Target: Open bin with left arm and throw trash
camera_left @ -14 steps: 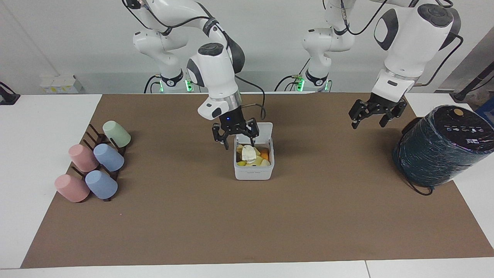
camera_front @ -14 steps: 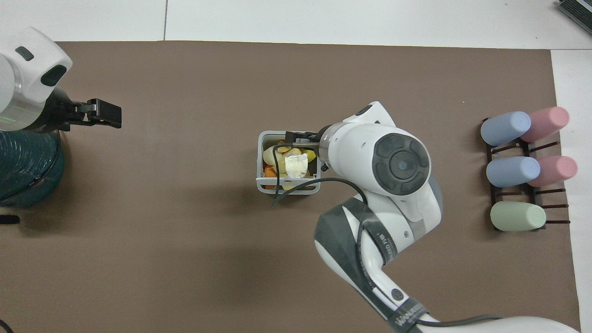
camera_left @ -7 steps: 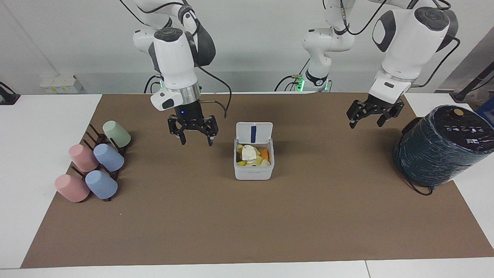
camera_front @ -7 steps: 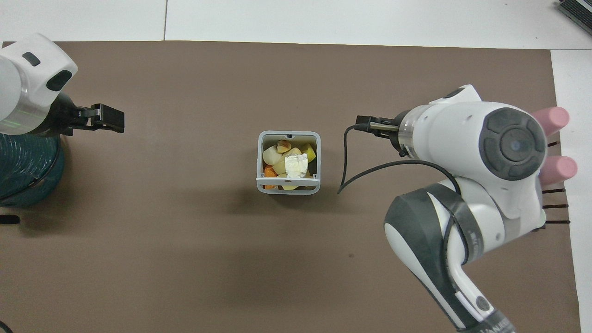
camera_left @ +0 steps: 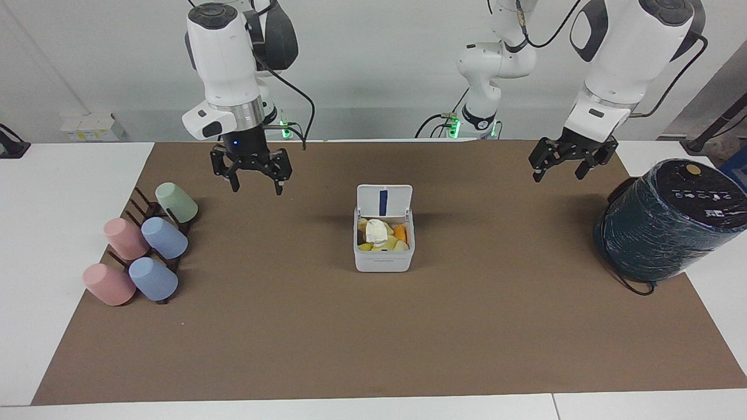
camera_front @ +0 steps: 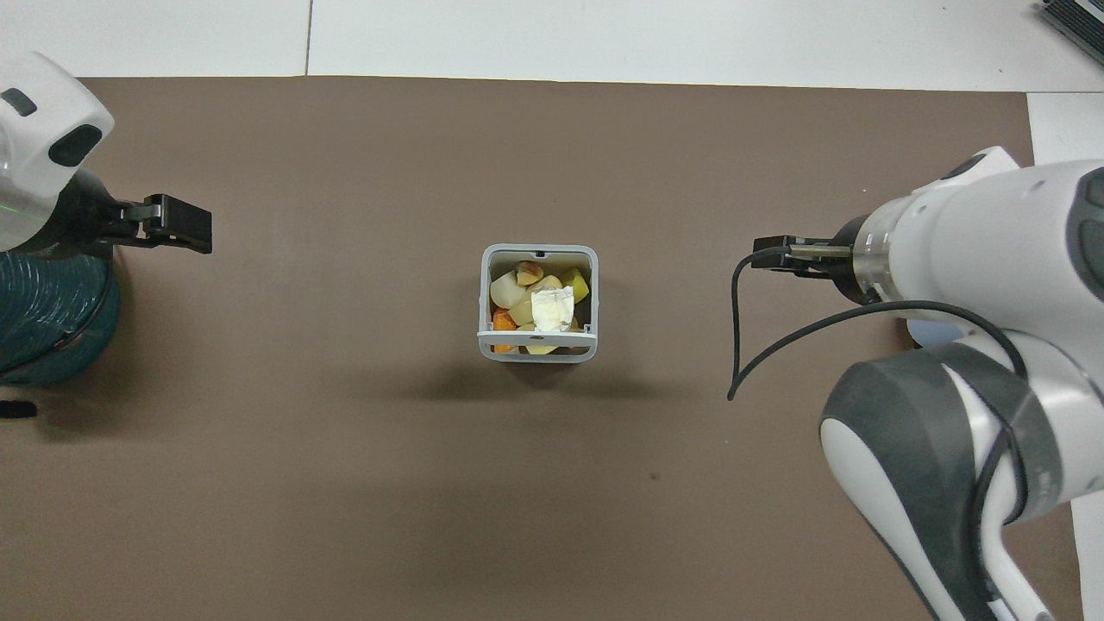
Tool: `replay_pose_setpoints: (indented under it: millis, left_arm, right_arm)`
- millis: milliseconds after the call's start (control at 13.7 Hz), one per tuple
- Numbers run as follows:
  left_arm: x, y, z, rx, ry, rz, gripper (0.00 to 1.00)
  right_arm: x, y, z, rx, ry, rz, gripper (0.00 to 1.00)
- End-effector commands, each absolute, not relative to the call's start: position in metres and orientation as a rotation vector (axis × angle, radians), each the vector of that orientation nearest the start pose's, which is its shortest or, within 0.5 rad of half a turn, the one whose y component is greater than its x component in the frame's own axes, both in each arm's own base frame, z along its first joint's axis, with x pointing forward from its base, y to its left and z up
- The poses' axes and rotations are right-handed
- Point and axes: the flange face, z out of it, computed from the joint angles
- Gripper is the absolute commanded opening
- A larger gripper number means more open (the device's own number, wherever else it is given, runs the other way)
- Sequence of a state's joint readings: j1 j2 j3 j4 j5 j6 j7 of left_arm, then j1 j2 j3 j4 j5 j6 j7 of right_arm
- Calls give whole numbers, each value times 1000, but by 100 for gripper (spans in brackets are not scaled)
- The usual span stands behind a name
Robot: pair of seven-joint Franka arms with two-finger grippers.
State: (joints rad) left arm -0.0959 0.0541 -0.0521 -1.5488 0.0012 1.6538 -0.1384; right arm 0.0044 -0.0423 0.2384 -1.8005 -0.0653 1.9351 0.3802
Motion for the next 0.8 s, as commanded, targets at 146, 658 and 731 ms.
replay_pose_setpoints:
  millis: [146, 658, 731]
  left_arm:
    - [569, -71, 617, -3139, 60, -63, 100]
    - [569, -72, 613, -3141, 68, -68, 100]
    - [569, -72, 613, -3141, 68, -73, 100]
  right_arm:
    - [559, 106, 587, -3150, 154, -273, 100]
    - [573, 47, 628, -3146, 316, -194, 100]
    - [574, 41, 628, -3145, 331, -187, 100]
